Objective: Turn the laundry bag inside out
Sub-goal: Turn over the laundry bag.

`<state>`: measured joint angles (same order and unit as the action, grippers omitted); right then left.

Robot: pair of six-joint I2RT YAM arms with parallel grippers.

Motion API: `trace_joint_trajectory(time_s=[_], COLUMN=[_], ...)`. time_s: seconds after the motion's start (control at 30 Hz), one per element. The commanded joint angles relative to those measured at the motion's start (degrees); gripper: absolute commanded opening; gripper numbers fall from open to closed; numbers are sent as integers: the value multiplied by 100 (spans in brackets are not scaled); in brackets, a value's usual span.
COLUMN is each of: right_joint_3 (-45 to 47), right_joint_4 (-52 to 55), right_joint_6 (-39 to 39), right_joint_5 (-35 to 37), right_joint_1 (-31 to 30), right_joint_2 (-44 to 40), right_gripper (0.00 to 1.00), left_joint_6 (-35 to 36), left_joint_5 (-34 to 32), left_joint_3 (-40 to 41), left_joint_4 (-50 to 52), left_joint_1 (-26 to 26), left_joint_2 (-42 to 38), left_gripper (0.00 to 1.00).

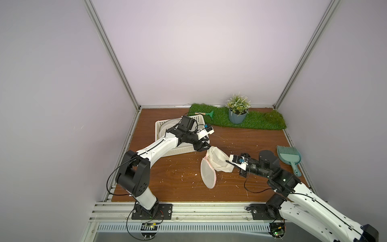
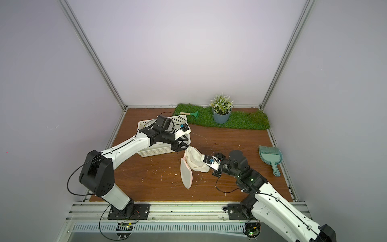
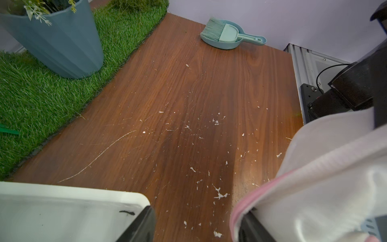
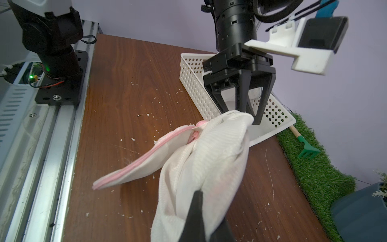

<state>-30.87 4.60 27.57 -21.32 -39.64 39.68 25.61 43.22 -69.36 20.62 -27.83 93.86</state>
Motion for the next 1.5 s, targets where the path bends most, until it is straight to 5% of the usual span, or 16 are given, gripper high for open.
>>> trace_joint_trajectory(time_s=[0.0, 0.47, 0.83, 1.1, 1.3, 1.47], right_joint_3=[4, 564, 600, 428, 46, -269], right_joint_4=[-841, -2299, -1565, -1214, -859, -375], right_joint_6=[-112, -1214, -1478, -1423, -1385, -981], right_joint_5=[-317, -67, 910, 346, -442, -610], right_joint_1=[10, 57, 56, 61, 59, 57], right_joint_2=[-300, -753, -776, -493, -152, 45], right_gripper=[0, 0, 0, 0, 0, 0], left_joint_6=[109, 61, -154, 1577, 2209, 2874], left_joint_5=[-310, -372, -2626, -927, -394, 172], left_joint_3=[96, 678, 1439, 2453, 2144, 1461], left_joint_4=[150, -199, -1540, -3051, -3107, -2008], left_joint_1=[237, 252, 287, -430, -634, -696], left_joint_2=[20, -349, -2128, -3763, -3483, -2910], left_gripper=[64, 63, 64, 71, 68, 77])
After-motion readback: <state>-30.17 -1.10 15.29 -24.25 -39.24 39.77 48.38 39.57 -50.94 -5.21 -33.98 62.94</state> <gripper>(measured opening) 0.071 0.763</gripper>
